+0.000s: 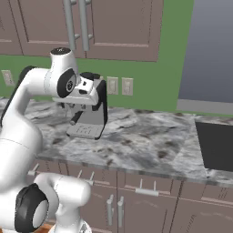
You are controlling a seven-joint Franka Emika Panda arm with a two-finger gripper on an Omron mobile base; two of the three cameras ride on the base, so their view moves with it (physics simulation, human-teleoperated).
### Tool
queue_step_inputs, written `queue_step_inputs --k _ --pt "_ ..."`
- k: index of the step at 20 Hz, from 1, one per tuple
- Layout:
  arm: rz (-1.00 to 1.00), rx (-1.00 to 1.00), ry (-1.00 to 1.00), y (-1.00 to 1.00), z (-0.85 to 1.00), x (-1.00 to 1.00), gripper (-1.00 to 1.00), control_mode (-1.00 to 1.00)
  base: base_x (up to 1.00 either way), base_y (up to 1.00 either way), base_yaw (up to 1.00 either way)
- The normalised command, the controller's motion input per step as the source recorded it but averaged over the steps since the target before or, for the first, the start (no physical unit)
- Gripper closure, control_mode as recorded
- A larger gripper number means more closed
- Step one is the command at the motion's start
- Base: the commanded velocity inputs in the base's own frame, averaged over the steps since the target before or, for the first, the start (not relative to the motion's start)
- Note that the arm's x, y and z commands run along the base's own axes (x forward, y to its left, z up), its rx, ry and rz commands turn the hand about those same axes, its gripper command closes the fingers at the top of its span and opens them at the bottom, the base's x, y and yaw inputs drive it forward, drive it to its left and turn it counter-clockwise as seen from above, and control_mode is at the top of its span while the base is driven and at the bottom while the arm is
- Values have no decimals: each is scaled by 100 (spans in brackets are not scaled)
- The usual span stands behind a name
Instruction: Take the pizza cutter from the drawer on the left and place it on the dining counter for cutting.
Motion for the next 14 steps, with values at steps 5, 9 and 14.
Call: queue_step_inputs --k 5,9,14 --pt "1 -3 -7 39 -3 -37 -100 -100 0 0 0" --pt "14 -15 -9 94 -1 -68 -100 -100 0 0 0" --pt "23 -19 -6 98 0 -53 -100 -100 0 0 0"
